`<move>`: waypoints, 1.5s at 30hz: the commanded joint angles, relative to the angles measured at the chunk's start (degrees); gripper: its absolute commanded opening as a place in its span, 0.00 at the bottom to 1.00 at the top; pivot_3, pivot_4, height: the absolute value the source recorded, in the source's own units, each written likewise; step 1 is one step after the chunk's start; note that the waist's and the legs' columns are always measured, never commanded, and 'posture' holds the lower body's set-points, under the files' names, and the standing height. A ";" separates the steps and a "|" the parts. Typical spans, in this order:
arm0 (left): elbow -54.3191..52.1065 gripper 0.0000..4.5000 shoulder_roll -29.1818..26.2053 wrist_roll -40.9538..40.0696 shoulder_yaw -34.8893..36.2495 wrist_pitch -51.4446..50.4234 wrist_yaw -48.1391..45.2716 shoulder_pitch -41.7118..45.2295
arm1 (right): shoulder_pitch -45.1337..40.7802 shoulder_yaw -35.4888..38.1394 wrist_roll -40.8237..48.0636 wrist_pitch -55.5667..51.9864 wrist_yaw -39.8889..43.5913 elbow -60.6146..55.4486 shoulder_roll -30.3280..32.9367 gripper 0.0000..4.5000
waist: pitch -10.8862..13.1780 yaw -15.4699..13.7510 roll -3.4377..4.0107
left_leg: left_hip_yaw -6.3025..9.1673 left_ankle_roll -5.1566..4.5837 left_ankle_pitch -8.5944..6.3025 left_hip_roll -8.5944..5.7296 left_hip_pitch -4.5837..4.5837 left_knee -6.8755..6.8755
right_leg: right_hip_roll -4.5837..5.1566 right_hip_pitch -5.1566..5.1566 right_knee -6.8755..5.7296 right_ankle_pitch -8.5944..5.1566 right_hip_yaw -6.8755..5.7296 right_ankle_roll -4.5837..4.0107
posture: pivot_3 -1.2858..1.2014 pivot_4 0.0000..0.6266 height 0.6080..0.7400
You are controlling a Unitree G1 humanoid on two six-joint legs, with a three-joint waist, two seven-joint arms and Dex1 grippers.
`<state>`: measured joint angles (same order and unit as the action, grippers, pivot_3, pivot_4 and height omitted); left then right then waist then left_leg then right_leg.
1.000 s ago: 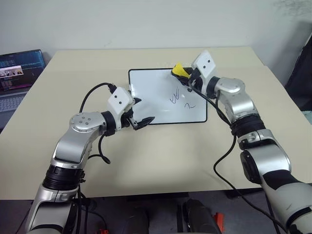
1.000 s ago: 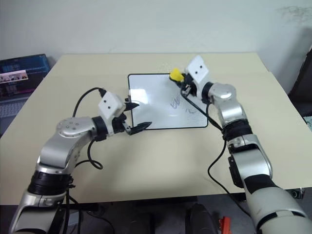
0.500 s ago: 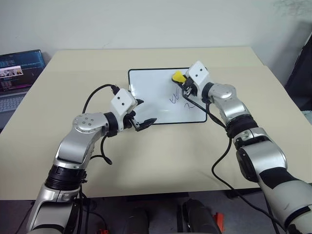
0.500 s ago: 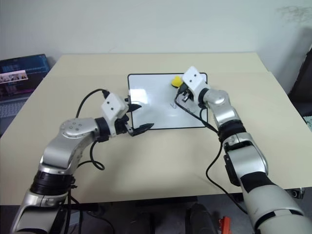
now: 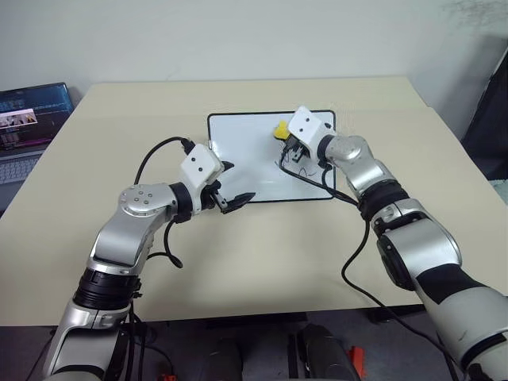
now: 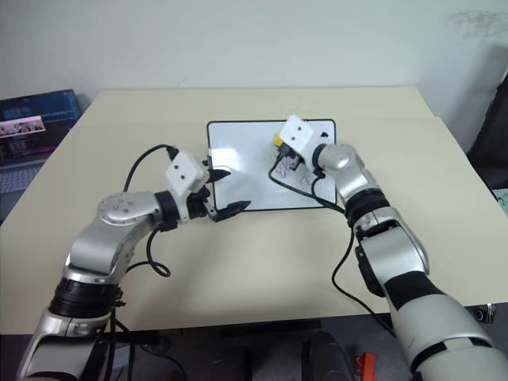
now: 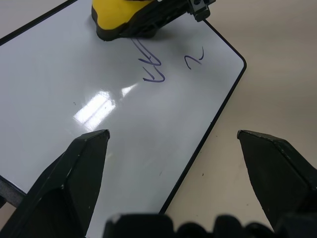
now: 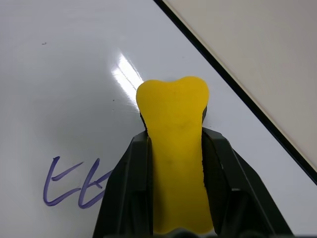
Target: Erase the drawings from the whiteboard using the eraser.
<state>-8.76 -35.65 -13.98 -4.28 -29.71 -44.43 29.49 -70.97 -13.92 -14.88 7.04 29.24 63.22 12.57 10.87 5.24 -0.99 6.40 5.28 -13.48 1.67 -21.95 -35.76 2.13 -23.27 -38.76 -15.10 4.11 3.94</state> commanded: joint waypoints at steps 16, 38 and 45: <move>-1.34 1.00 -0.61 -0.12 1.11 0.67 -0.27 0.67 | 9.49 -5.01 -1.24 -5.41 12.09 -9.78 -0.49 0.22 | -0.03 0.16 -0.04 | 0.02 -0.01 0.05 0.00 0.14 -0.18 | -0.04 0.12 -0.16 0.01 0.02 0.01 | 0.52 0.24 1.00; -1.08 1.00 -0.63 -0.13 1.29 0.84 -0.21 0.76 | 0.60 -3.80 -3.25 -9.07 -4.09 0.01 1.07 0.22 | -0.03 -0.17 -0.05 | 0.04 -0.24 0.21 -0.01 0.11 -0.16 | -0.06 0.11 -0.13 0.08 0.02 0.08 | 0.52 0.24 1.00; -1.20 1.00 -0.75 -0.15 1.32 0.73 -0.24 0.66 | 5.12 -6.54 -3.93 -11.11 4.04 -4.94 -0.12 0.22 | -0.07 0.43 -0.11 | 0.04 -0.24 0.21 0.00 0.16 -0.16 | -0.08 0.12 -0.14 0.06 0.03 0.14 | 0.52 0.24 1.00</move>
<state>-8.76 -35.86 -14.04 -4.27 -29.74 -44.52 29.27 -68.23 -18.12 -16.98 -1.31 30.35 57.35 13.03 10.80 5.67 -1.10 6.44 5.04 -13.27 1.68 -21.78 -35.92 2.05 -23.16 -38.91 -15.05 4.14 4.08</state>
